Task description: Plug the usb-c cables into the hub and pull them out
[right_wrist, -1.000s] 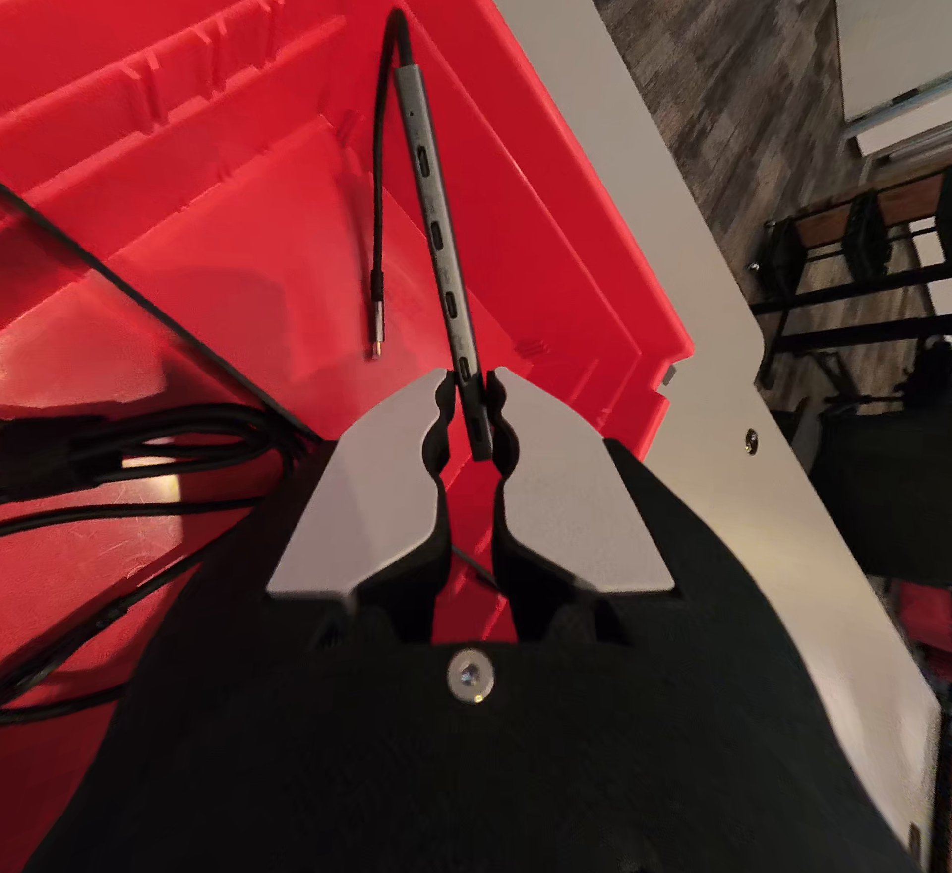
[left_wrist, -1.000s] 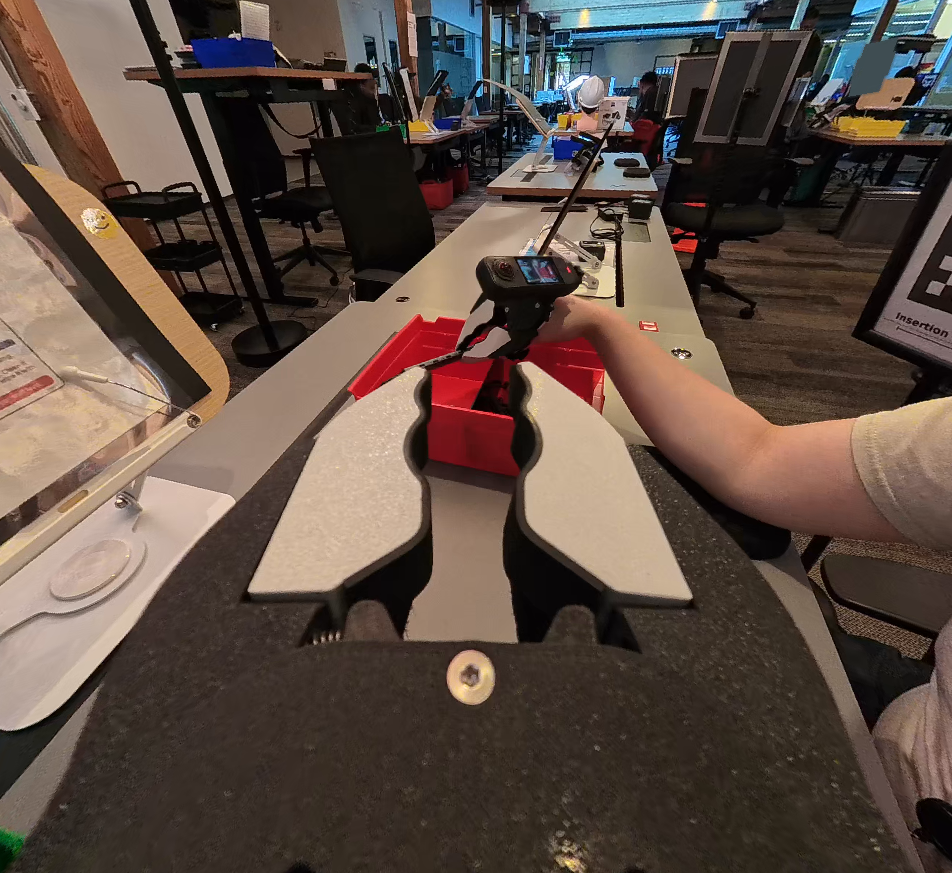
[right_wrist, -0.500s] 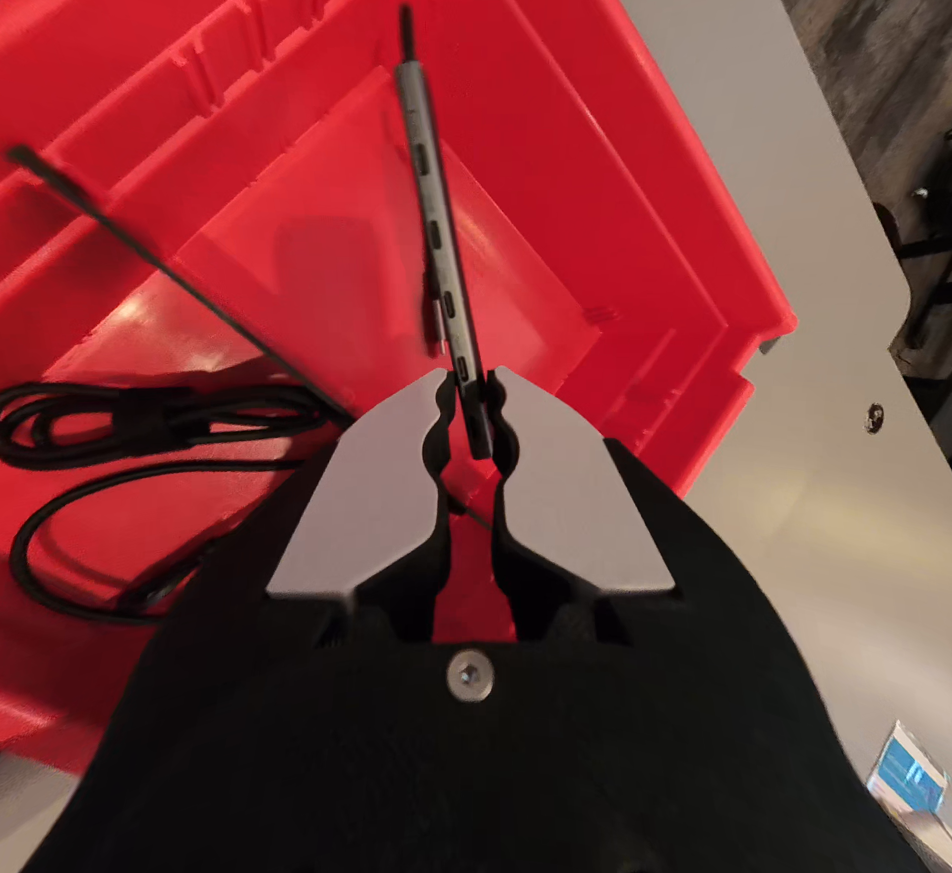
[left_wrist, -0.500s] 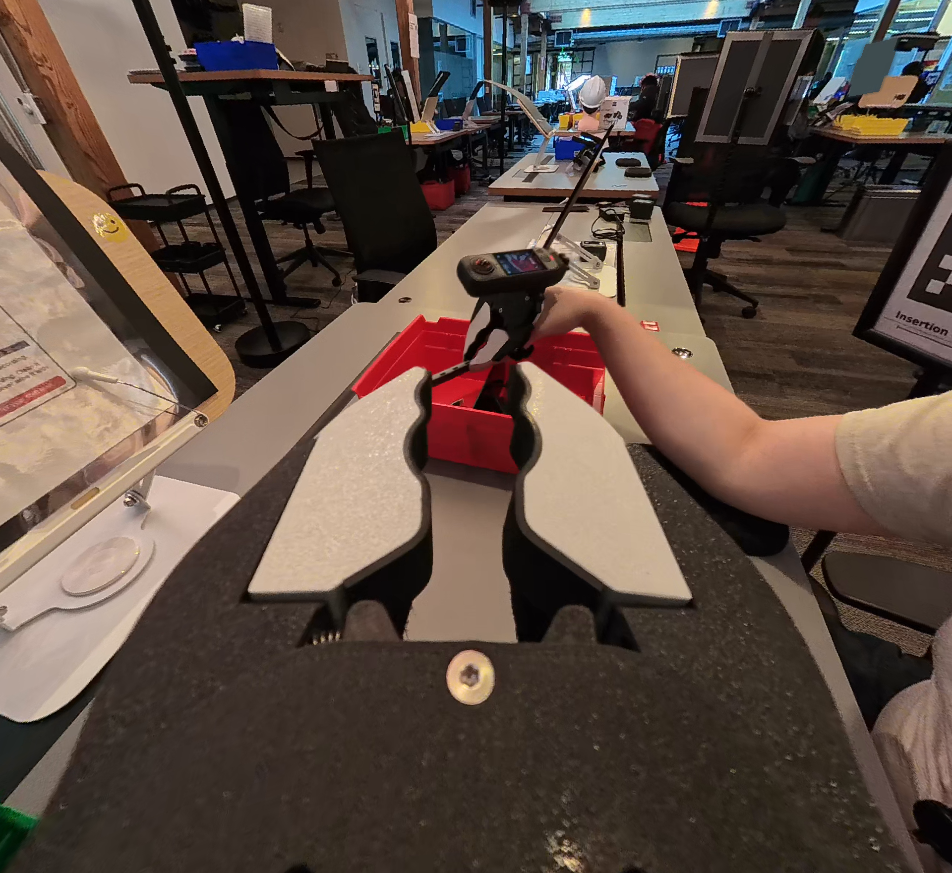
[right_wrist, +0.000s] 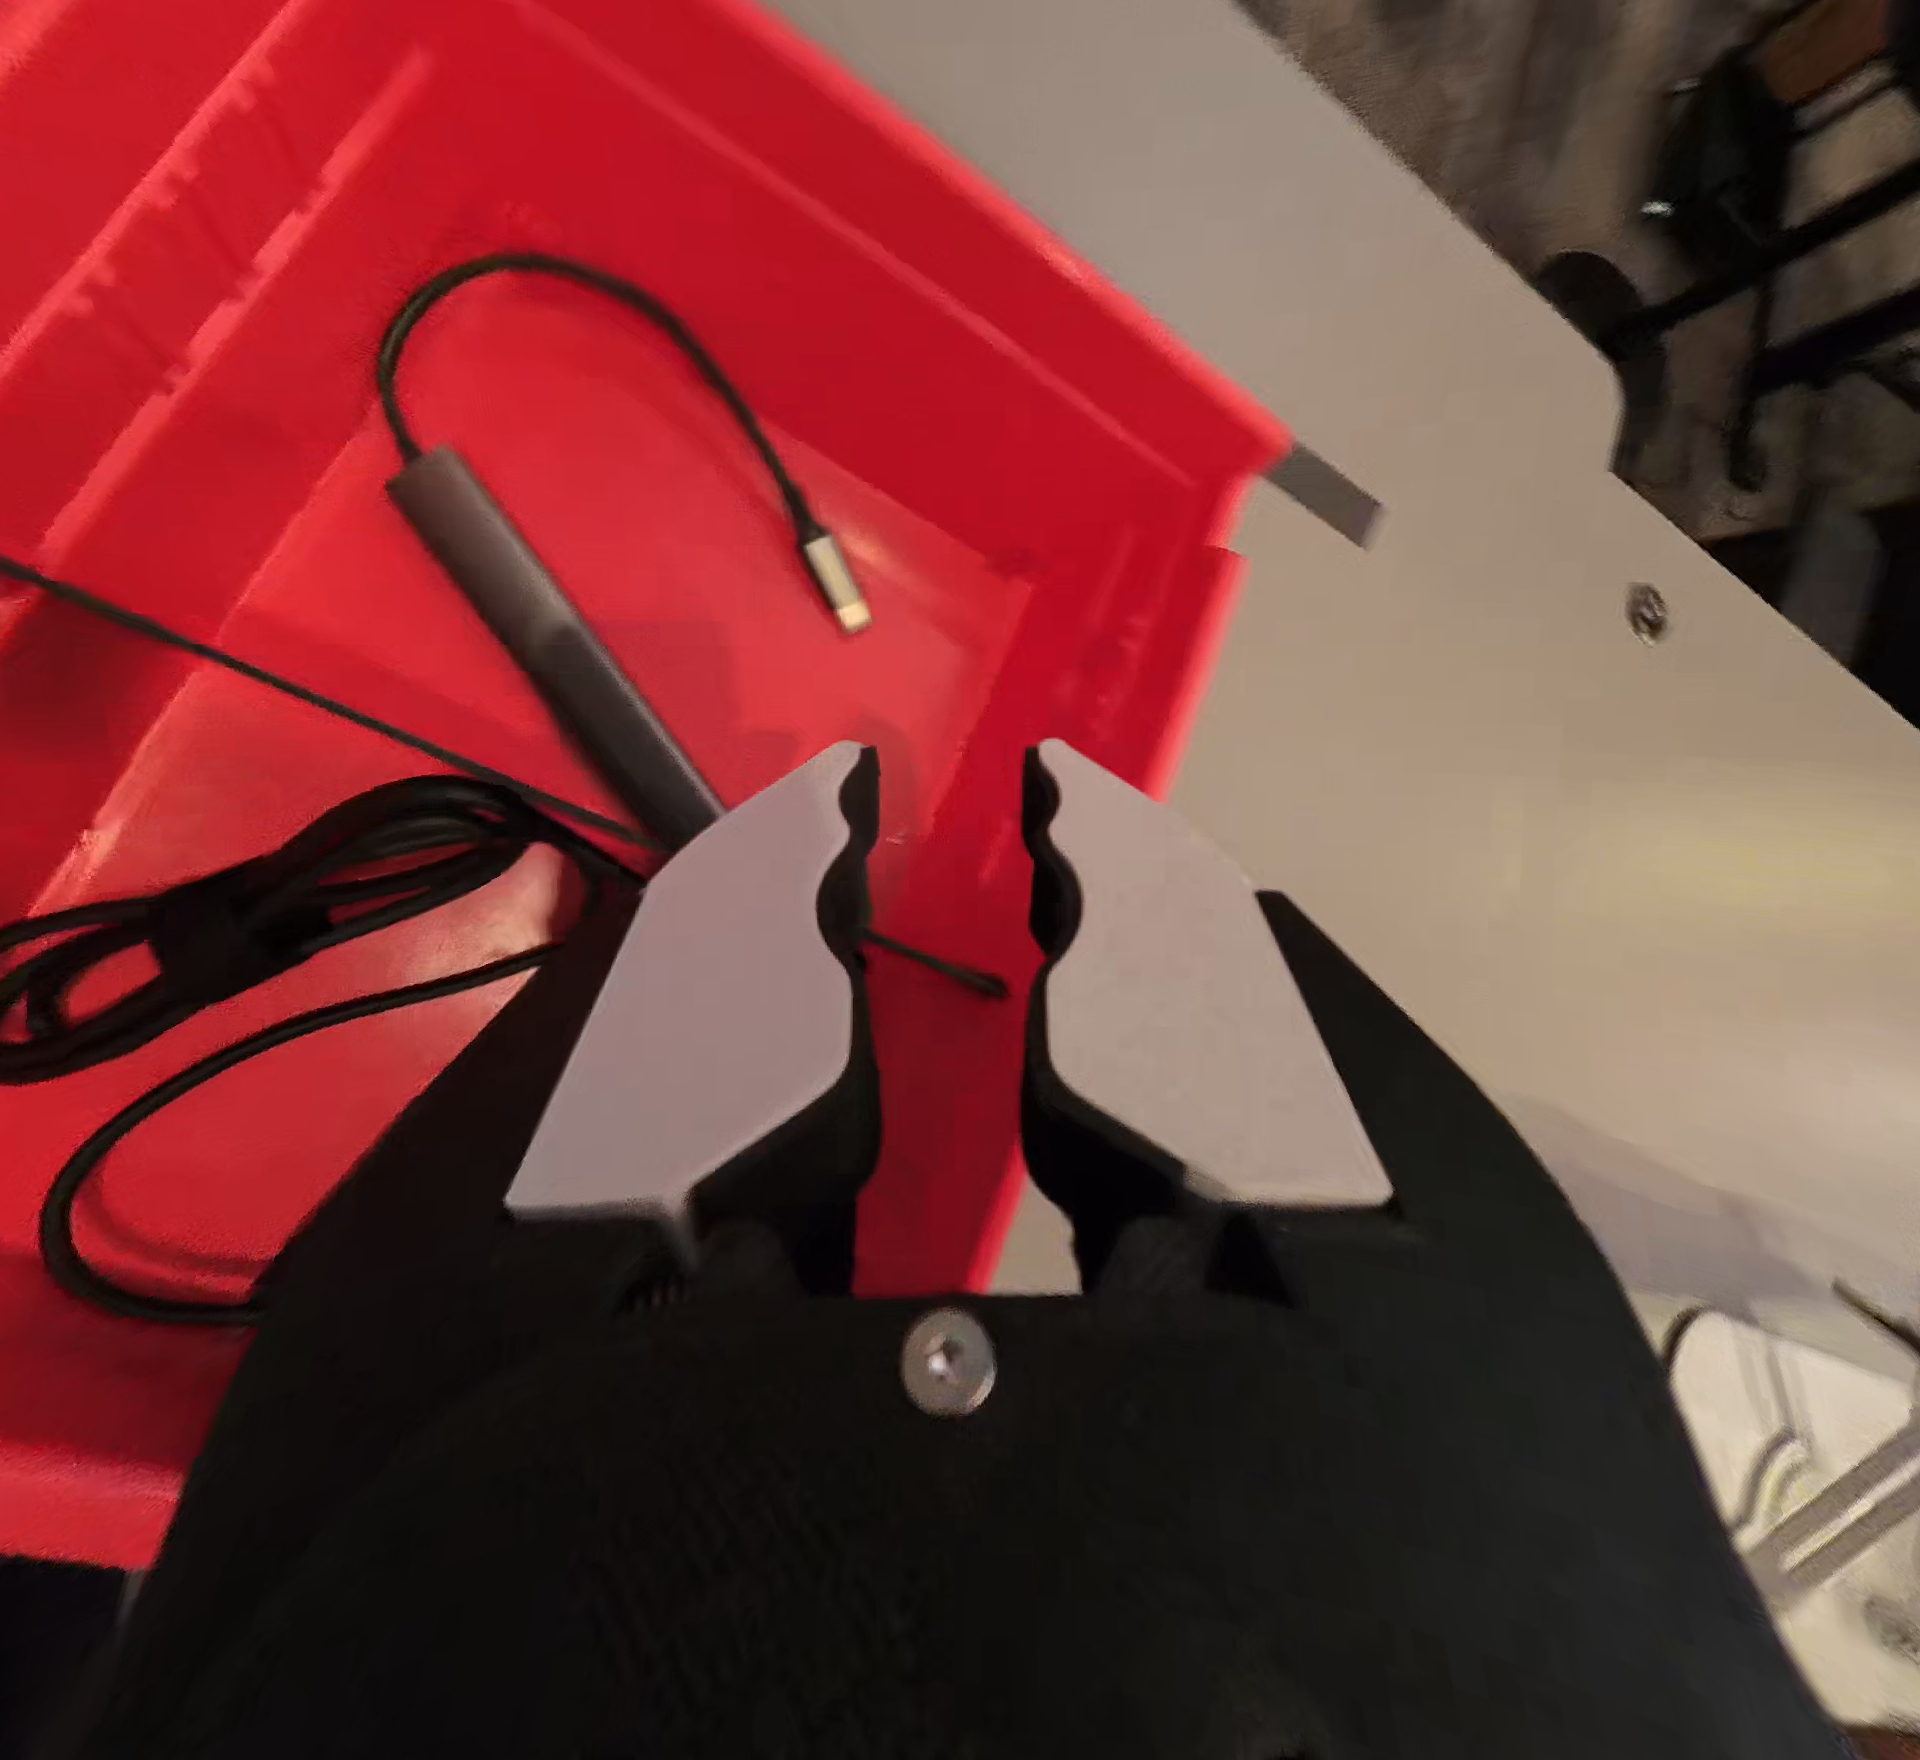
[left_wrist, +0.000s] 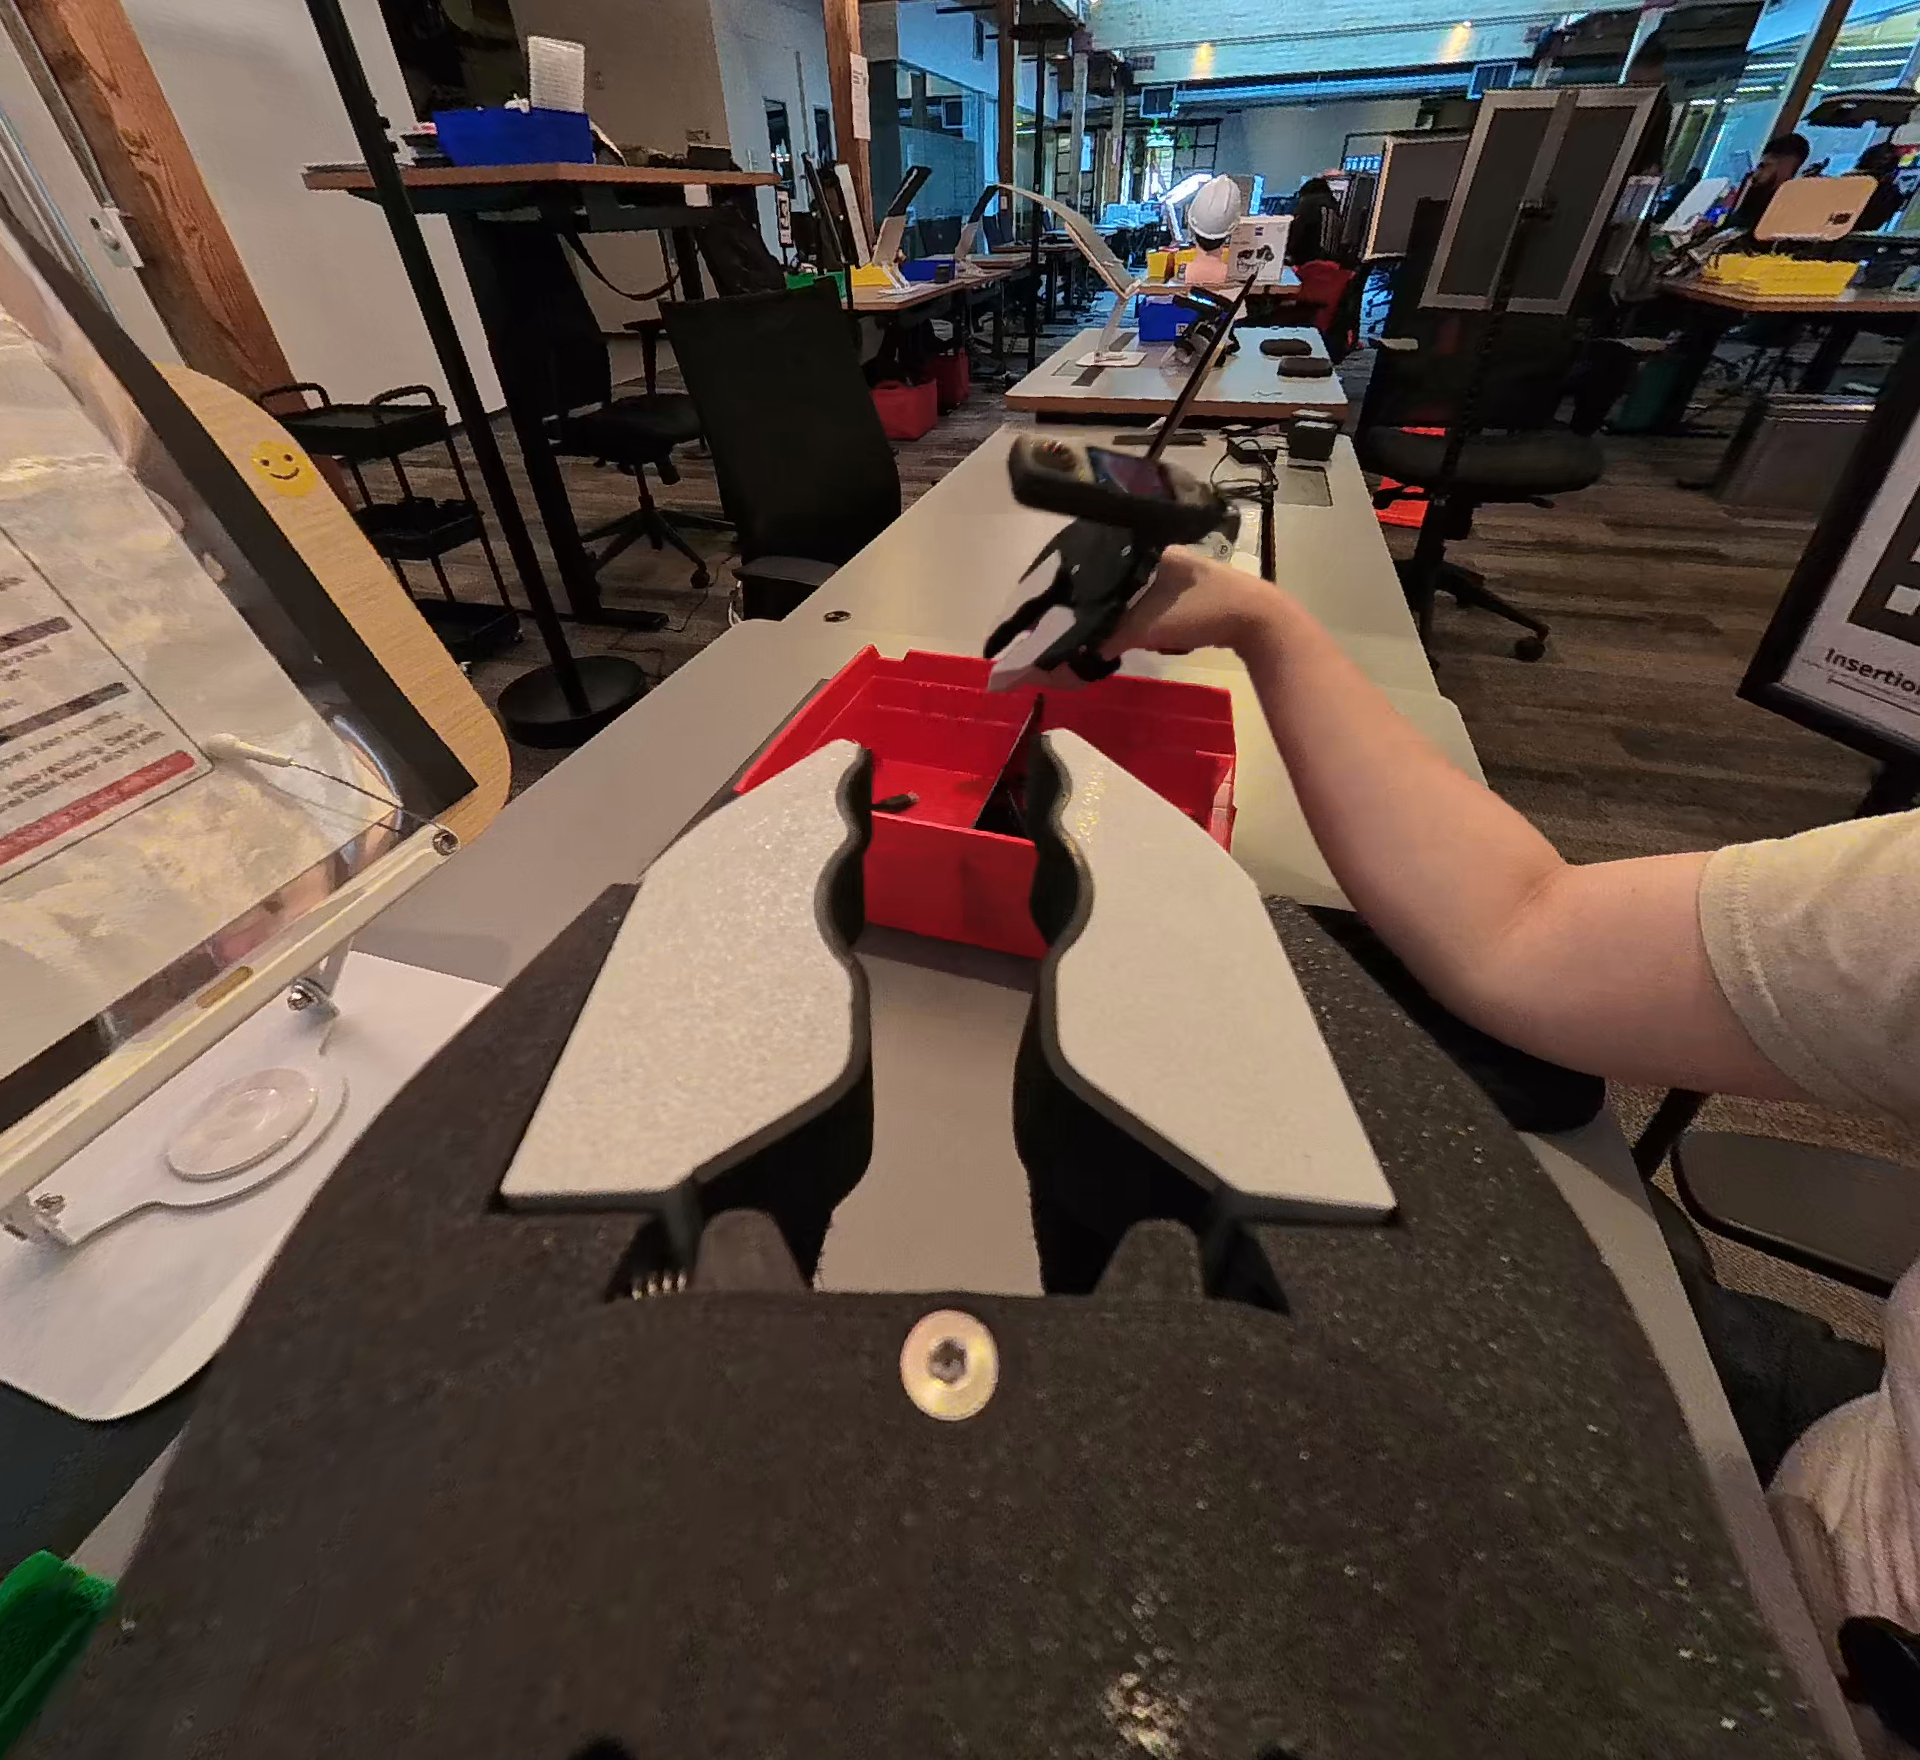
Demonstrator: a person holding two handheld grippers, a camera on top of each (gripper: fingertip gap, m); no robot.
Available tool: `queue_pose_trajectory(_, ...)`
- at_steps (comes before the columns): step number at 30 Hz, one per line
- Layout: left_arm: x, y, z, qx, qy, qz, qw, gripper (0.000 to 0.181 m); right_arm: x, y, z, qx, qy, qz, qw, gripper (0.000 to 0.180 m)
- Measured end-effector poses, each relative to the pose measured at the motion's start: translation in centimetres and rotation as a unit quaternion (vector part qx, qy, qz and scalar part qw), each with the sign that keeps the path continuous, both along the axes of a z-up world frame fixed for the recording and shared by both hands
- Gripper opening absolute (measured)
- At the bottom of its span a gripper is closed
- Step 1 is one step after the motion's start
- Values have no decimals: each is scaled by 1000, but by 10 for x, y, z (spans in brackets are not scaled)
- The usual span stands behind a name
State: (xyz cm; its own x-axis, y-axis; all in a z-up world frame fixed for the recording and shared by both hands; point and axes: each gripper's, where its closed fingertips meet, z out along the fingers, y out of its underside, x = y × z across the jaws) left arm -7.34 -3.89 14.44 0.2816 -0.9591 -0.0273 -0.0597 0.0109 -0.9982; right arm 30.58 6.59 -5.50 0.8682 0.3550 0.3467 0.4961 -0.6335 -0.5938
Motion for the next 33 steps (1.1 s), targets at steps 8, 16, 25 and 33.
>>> queue_pose_trajectory(8, -8, 4, 3, 1, -8, 13, 1000, 26, 43, -38, -31, -91, 212, -155, 961, 33)
queue_pose_trajectory(16, -6, 6, 0, 2, 1, 15, 1000, 25, 41, -40, -41, -121, 342, -193, 912, 7)
queue_pose_trajectory(25, -21, 11, 3, 7, 3, 35, 999, 26, 58, -44, -41, -99, 308, -179, 929, 6)
queue_pose_trajectory(33, -136, 48, 0, 38, 93, 286, 953, 27, 73, -41, -8, -12, 285, -183, 941, 19)
